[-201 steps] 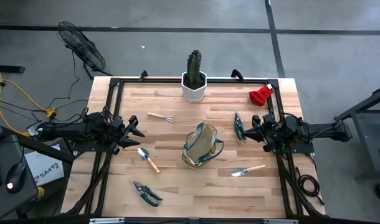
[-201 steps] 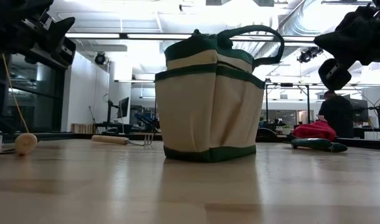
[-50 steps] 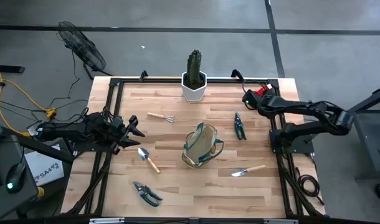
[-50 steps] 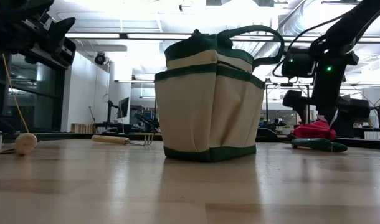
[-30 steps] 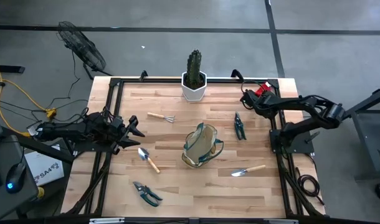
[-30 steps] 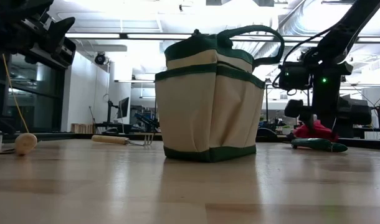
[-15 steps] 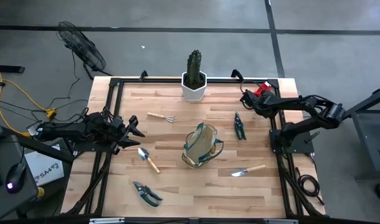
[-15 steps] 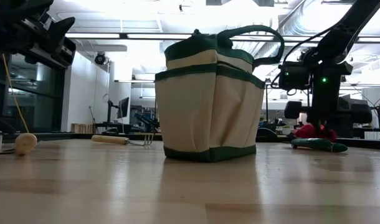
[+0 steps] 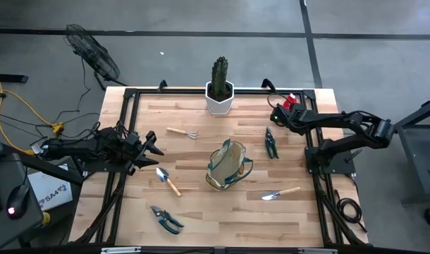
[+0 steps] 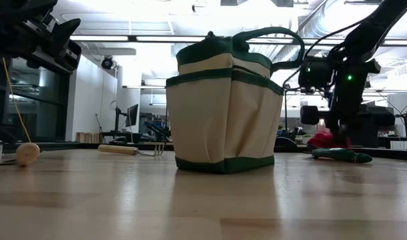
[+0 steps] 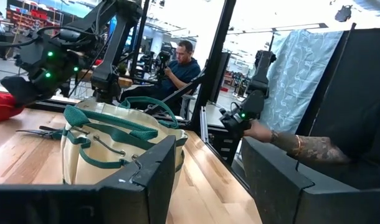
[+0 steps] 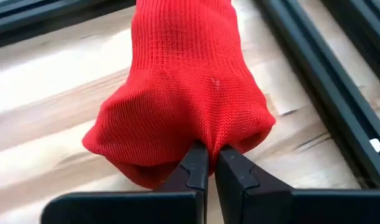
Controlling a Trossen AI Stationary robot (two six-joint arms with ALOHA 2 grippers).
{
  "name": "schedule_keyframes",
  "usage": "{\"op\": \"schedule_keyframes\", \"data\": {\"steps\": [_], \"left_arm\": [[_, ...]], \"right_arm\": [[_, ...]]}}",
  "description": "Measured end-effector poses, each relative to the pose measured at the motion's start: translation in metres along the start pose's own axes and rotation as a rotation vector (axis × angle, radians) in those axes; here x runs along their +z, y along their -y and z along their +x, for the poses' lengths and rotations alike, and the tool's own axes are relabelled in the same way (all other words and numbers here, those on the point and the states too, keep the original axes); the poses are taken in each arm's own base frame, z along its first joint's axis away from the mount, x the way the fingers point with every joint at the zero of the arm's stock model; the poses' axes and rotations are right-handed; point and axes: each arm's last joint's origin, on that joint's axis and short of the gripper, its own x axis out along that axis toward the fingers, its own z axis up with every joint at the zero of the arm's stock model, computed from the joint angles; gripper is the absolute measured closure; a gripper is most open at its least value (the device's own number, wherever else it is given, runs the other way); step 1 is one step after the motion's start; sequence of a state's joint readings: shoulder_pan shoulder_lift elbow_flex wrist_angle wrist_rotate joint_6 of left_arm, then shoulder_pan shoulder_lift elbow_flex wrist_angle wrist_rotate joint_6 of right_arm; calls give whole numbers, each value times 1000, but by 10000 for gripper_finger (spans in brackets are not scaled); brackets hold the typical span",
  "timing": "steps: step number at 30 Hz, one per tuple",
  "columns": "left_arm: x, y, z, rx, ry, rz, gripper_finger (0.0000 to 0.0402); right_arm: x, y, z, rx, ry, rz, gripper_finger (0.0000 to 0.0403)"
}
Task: Pick & Place Garden tools in Gardening bag
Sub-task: Put the red gloves into the brown gardening bag
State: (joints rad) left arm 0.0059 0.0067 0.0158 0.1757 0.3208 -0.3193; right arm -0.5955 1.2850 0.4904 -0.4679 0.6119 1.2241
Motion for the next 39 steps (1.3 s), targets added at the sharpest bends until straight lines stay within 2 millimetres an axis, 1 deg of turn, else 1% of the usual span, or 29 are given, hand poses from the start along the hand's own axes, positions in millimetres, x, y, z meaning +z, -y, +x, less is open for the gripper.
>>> {"op": "schedule_keyframes", "data": {"steps": [4, 8, 14, 18, 23, 28, 33, 36, 39], "left_arm": [[0, 0, 0, 3, 1, 0, 222], [0, 0, 0, 2, 1, 0, 222], [0, 0, 0, 2, 1, 0, 222], [0, 0, 0, 2, 1, 0, 222], [0, 0, 0, 1, 1, 0, 222], [0, 0, 0, 1, 1, 0, 222], [0, 0, 0, -2, -1, 0, 222], [0, 0, 0, -2, -1, 0, 222], [0, 0, 0, -2, -1, 0, 222]], "right_arm": [[2, 1, -15, 81, -7, -56, 398], [5, 6, -33, 164, -10, -102, 398], [9, 13, -60, 340, -2, -153, 398], [12, 15, -79, 456, 16, -249, 399], [20, 11, -108, 570, 71, -402, 399], [30, 0, -140, 689, 143, -553, 399], [36, -5, -167, 816, 201, -738, 399], [34, -6, -179, 890, 245, -904, 399], [27, -7, -187, 964, 324, -1126, 399]]}}
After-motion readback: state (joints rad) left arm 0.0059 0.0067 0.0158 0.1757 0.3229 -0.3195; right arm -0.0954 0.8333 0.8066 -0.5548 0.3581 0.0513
